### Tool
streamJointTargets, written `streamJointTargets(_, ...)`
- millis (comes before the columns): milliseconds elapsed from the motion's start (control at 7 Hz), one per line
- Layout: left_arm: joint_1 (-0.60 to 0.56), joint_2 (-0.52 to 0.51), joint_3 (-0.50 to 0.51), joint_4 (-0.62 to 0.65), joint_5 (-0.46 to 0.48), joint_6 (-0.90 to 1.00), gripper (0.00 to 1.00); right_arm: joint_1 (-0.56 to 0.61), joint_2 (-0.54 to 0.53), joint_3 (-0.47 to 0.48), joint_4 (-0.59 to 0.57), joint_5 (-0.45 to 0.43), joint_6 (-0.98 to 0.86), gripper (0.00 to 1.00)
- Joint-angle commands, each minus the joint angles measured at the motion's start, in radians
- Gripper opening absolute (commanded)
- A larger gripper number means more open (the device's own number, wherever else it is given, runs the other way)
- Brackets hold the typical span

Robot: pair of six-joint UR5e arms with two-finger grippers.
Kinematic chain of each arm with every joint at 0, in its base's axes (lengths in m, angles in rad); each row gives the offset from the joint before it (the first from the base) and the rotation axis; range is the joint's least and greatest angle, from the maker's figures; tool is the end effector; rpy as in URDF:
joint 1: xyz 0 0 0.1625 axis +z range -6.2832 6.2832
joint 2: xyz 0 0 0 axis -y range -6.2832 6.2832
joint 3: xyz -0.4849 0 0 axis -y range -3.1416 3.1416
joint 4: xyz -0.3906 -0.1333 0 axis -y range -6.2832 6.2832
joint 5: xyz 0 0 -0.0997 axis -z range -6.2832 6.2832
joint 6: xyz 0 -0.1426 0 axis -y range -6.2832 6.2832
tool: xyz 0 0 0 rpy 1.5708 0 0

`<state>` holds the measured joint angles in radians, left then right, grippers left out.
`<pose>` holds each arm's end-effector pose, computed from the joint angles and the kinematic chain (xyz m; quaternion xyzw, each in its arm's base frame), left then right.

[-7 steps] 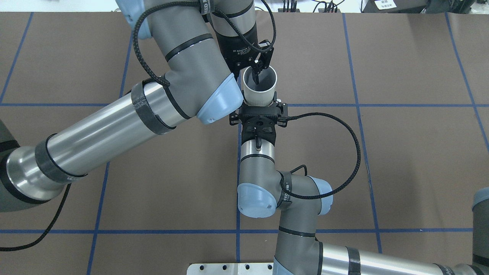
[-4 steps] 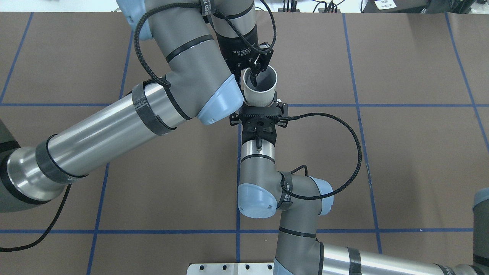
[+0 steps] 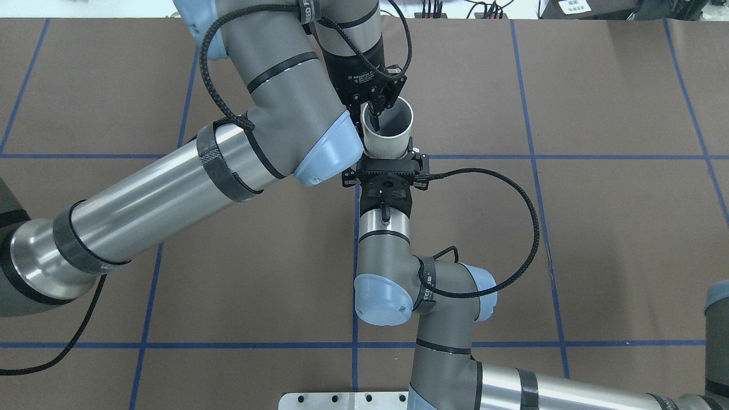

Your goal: Left arm hands cup to right arm to dump lemon

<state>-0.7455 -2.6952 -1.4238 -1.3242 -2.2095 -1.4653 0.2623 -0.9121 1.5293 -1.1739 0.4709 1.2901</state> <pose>0.5598 -0.5825 0.0667 -0.1270 0.4300 -0.1725 0.8770 -0.6307 -0.4389 0.2694 0.5512 -0.2763 0.2469 0.7476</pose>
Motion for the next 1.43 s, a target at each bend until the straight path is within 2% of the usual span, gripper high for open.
streamJointTargets(0, 0.000, 0.000, -0.003, 0.002, 0.001, -0.006, 0.00, 0.000, -0.001, 0.003, 0.000, 0.000, 0.000, 0.37)
streamJointTargets(143, 0.000, 0.000, -0.004, 0.005, 0.002, -0.006, 0.00, 0.000, 0.001, 0.006, 0.000, 0.000, 0.000, 0.39)
streamJointTargets(286, -0.002, -0.002, -0.004, 0.007, 0.002, -0.006, 0.00, 0.000, -0.005, 0.011, -0.001, 0.005, -0.018, 0.99)
streamJointTargets(857, -0.011, -0.005, -0.006, 0.008, 0.001, -0.006, 0.00, -0.017, -0.042, 0.008, -0.001, 0.014, -0.020, 1.00)
streamJointTargets(1143, -0.057, -0.008, -0.021, 0.002, -0.010, -0.004, 0.00, -0.023, -0.056, 0.008, -0.003, 0.017, -0.037, 1.00)
streamJointTargets(1286, -0.096, -0.006, -0.042, 0.002, -0.012, 0.005, 0.00, -0.017, -0.056, 0.012, -0.003, 0.075, -0.044, 1.00)
